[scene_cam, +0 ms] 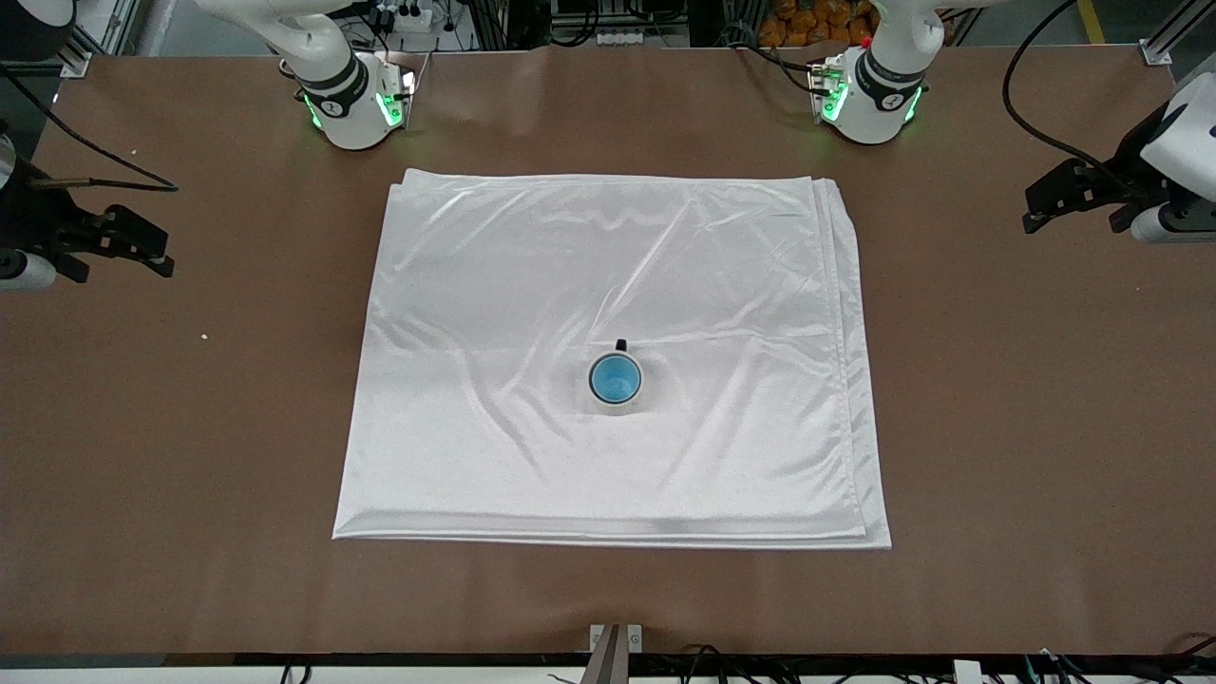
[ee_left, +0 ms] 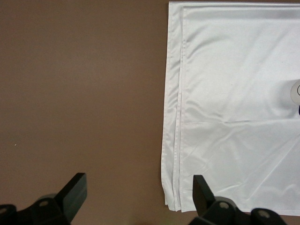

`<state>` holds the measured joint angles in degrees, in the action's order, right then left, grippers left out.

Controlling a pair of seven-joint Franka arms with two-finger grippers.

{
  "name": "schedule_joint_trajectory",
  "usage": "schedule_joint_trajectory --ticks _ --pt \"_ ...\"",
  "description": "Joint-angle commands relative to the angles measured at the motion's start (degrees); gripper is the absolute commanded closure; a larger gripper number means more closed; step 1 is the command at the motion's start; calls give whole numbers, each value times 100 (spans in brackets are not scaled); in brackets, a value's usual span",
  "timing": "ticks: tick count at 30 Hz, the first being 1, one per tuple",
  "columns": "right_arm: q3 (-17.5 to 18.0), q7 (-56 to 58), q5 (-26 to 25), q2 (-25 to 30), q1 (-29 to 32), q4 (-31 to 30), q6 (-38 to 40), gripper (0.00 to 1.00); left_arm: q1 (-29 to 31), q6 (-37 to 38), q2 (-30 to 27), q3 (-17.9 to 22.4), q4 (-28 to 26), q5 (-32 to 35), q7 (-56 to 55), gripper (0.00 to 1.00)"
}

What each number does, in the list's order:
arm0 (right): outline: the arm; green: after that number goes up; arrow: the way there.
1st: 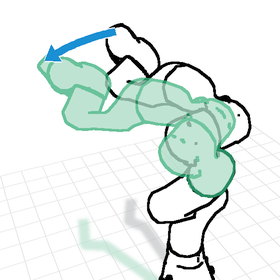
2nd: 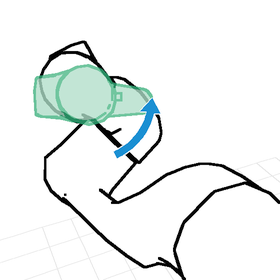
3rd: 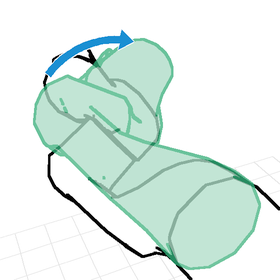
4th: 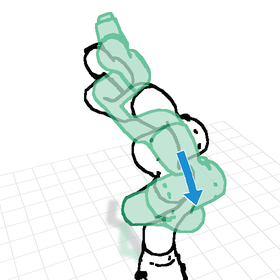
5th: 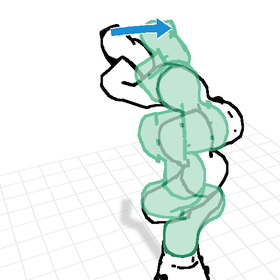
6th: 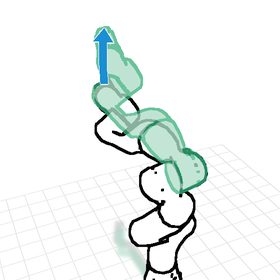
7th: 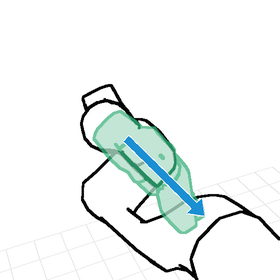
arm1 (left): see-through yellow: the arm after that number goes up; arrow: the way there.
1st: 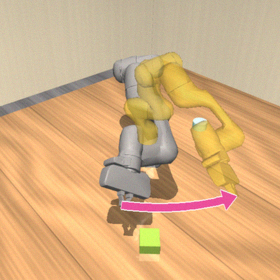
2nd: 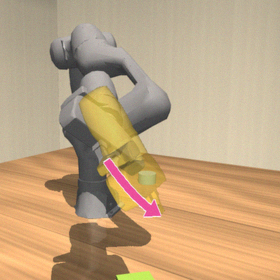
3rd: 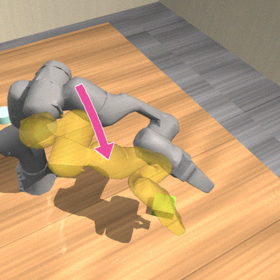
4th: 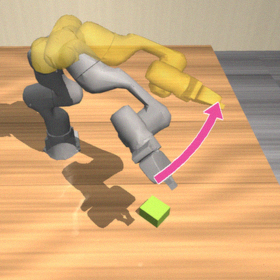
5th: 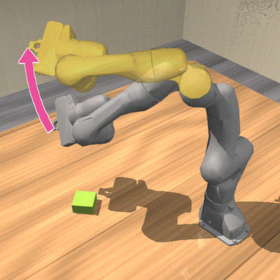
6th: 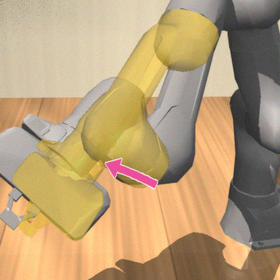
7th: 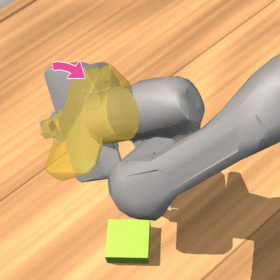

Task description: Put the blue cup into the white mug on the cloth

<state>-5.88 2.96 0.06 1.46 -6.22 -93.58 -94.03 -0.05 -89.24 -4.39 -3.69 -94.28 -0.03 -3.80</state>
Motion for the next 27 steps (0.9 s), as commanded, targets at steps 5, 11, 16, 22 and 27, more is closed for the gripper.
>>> schedule_joint_trajectory --ticks 5,11,16,22,27 --pt "8 46 29 549 -72 -644 -151 0 66 65 -9 -35 33 -23 178 0" --pt "26 38 30 619 -81 -644 7 0 66 65 -9 -35 33 -32 178 0" --pt "26 38 47 672 -81 -644 61 0 66 65 -9 -35 33 -32 178 0" --pt "26 38 56 645 -72 -635 17 0 66 65 -9 -35 33 -41 178 0" --pt "26 46 65 645 -81 -626 52 0 66 65 0 -35 33 -32 178 0"
